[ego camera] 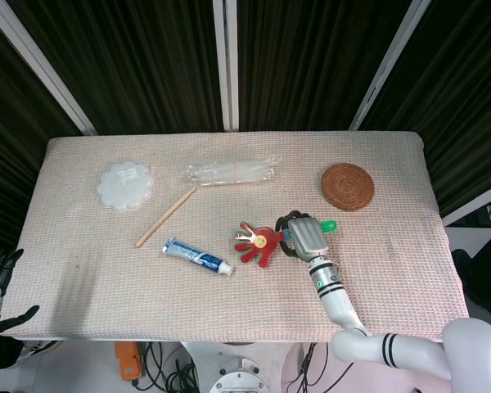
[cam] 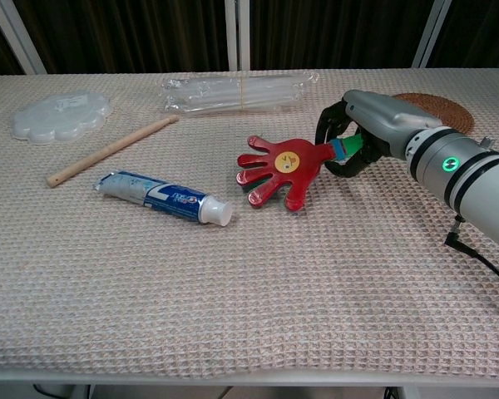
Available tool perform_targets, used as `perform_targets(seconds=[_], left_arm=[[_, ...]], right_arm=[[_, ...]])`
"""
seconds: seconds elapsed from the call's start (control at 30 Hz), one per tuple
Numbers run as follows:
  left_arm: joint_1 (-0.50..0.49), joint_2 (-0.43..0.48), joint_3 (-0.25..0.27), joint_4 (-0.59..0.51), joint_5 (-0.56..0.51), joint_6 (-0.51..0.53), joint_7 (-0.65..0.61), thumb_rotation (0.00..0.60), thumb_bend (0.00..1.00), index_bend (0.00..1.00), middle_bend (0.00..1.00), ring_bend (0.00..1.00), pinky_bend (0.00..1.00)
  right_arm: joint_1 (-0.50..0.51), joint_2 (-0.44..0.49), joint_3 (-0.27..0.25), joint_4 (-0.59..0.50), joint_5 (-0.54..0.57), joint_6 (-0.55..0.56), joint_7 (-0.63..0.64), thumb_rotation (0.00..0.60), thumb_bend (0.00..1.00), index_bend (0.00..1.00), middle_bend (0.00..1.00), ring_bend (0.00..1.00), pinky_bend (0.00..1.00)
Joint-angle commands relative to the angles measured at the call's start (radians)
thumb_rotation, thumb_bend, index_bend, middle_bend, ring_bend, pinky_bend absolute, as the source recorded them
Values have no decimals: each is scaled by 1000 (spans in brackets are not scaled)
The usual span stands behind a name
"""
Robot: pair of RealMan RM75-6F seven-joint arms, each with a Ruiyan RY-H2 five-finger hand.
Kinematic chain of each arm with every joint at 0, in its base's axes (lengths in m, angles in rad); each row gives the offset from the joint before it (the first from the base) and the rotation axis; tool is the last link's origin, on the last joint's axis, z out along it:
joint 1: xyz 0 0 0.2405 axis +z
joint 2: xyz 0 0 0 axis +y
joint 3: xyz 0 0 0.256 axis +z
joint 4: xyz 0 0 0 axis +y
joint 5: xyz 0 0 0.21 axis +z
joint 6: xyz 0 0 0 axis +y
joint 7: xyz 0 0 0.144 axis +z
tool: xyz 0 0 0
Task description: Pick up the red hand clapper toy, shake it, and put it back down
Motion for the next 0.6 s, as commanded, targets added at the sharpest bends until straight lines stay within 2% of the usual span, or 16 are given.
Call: perform_targets(seconds=[0.03,0.13,0.2,0.4,0.6], left_arm=[[-1,-2,0,1,1,0,-3,600,102,44,20,0,32],[-2,-4,-1,5,0,-1,-6,600,102,44,20,0,32],[-2,-4,-2,5,1,0,-5,600,101,44,20,0,32],[-2,-2,-1,1,1,0,0,600,102,44,20,0,32],[-3,-4,-1,2,-1,-3,1,600,102,44,20,0,32]], right_arm=[[-31,-8,2,27,-85,27,100,600,493,765,512,378,569],[-41,-11,8,42,-115,33,144,600,494,764,576,564,758],[-45,-12,11,49,-125,33,156,600,501,761,626,664,846],[-64,-17,23,63,-172,48,248,600,523,762,719,804,972],[-86,13,63,21,-212,77,366,600,532,791,775,878,1000]])
